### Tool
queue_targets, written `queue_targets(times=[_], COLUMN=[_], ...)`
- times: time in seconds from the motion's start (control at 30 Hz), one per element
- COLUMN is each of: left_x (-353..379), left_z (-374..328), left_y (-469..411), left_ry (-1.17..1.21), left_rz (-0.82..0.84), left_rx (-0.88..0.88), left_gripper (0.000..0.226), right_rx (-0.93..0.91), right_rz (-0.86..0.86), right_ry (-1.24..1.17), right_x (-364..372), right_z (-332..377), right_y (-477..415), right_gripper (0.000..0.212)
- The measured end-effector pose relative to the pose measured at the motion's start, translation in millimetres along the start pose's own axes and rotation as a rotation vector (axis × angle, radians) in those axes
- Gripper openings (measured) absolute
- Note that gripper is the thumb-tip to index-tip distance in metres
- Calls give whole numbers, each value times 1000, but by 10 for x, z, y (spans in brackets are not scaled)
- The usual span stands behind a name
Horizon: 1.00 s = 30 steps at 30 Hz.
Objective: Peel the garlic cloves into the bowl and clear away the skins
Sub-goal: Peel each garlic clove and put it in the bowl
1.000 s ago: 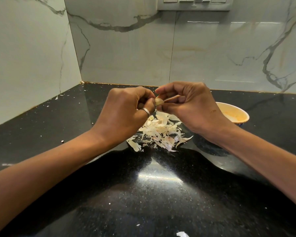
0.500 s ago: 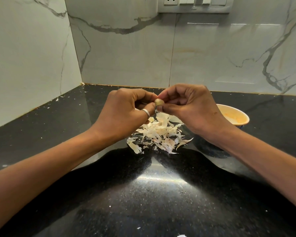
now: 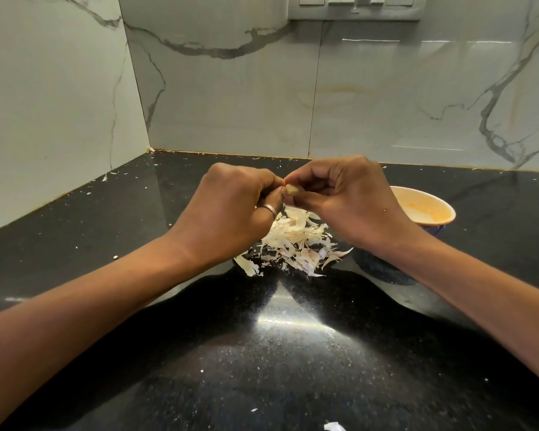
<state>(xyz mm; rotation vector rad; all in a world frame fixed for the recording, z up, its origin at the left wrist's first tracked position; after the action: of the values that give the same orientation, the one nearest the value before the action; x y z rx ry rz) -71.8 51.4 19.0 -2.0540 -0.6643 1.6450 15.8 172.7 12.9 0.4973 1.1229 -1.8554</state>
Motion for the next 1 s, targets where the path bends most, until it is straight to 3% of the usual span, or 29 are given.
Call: queue_targets(times=[0.5,0.63,0.83,1.0], left_x=[28,29,47,133], left_z=[15,52,120,241], left_y=[7,9,8,17], left_ry=[16,72,228,491], left_rz=[19,8,31,99], left_rx=[-80,-133,-229,-360], left_gripper=[32,19,9,11], right_rx=[-26,-29,-28,-5], right_rz=[-27,-38,-30,-23], right_ry=[76,81,66,25], right_x=[36,39,50,44], right_z=[42,46,34,8], right_y=[20,23,16,18], right_gripper=[12,13,14,14])
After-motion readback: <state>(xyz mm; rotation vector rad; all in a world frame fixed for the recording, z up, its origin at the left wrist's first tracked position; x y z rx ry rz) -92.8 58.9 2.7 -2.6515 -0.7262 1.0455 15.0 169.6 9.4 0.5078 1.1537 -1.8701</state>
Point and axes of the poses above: each hand's wrist, its own y-axis away from the middle knuckle, its own x-axis out of the palm, z = x × y, the point moved 7 cm from there along -y, towards the middle knuckle, and after that the axes turned 13 degrees about z, right-handed, at the moved point
